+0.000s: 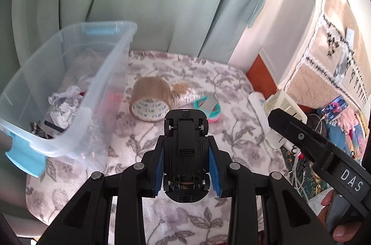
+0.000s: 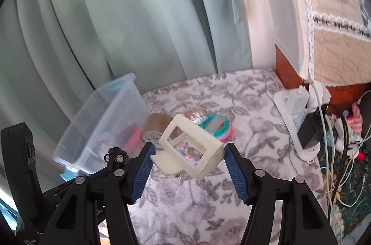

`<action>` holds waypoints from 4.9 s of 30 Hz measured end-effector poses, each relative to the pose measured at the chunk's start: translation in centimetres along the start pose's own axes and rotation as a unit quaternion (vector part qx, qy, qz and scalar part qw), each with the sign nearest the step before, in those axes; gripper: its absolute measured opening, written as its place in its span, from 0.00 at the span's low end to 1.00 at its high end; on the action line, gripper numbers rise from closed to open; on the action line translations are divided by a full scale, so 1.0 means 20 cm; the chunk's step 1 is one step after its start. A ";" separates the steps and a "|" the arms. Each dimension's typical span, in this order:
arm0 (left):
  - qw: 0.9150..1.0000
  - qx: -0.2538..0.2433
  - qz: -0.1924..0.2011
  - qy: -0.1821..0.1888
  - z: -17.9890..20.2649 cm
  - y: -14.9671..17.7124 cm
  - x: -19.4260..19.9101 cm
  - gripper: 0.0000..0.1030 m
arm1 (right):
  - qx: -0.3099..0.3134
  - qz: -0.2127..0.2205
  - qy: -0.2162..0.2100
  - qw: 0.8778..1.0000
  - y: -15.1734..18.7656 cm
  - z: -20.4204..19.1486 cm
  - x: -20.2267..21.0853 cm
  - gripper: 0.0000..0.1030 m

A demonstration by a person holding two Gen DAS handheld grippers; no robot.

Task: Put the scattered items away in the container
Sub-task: 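Carry the car with left tool while right tool carries the frame toward the container, then open left tool dropping the car into the container while right tool releases the frame, then withdraw both tools from the container back over the remaining items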

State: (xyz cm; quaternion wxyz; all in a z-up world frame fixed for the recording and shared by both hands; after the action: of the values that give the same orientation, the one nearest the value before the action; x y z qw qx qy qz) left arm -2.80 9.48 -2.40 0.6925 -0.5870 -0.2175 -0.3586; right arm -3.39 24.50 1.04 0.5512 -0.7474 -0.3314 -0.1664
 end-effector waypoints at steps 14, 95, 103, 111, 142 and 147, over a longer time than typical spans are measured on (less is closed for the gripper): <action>0.995 0.018 0.095 0.010 -0.13 -0.19 0.39 0.34 | 0.030 0.067 -0.036 0.997 -0.14 -0.32 0.26 0.63; 0.977 0.204 0.058 -0.006 -1.13 -0.16 0.14 0.40 | 0.172 -0.105 -0.084 0.976 0.12 -1.12 -0.53 0.64; 0.977 0.207 0.059 -0.001 -1.11 -0.17 0.16 0.56 | 0.173 -0.109 -0.080 0.976 0.13 -1.12 -0.52 0.64; 0.975 0.215 0.057 -0.003 -1.10 -0.18 0.20 0.65 | 0.174 -0.112 -0.083 0.975 0.13 -1.12 -0.49 0.67; 0.991 0.080 0.098 -0.031 -0.49 -0.20 0.56 0.71 | 0.098 -0.005 -0.105 0.990 0.00 -0.79 0.09 0.67; 0.992 0.056 0.103 -0.038 -0.36 -0.19 0.58 0.71 | 0.078 0.011 -0.107 0.991 -0.01 -0.66 0.18 0.69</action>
State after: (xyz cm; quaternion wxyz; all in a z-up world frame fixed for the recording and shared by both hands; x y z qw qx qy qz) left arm 1.05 -0.44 6.89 0.7485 -0.5802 -0.2017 -0.2499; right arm 0.53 13.22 7.87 0.5711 -0.7191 -0.3922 -0.0535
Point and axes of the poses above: each gripper's, at about its wrist camera, not at the fingertips, and x roughly against the way its jaws point, z to its right, y to its underside, the point moved 6 cm from there along -x, roughly the way its jaws point, and after that the axes turned 1 degree about -y, right-handed, at the moved point
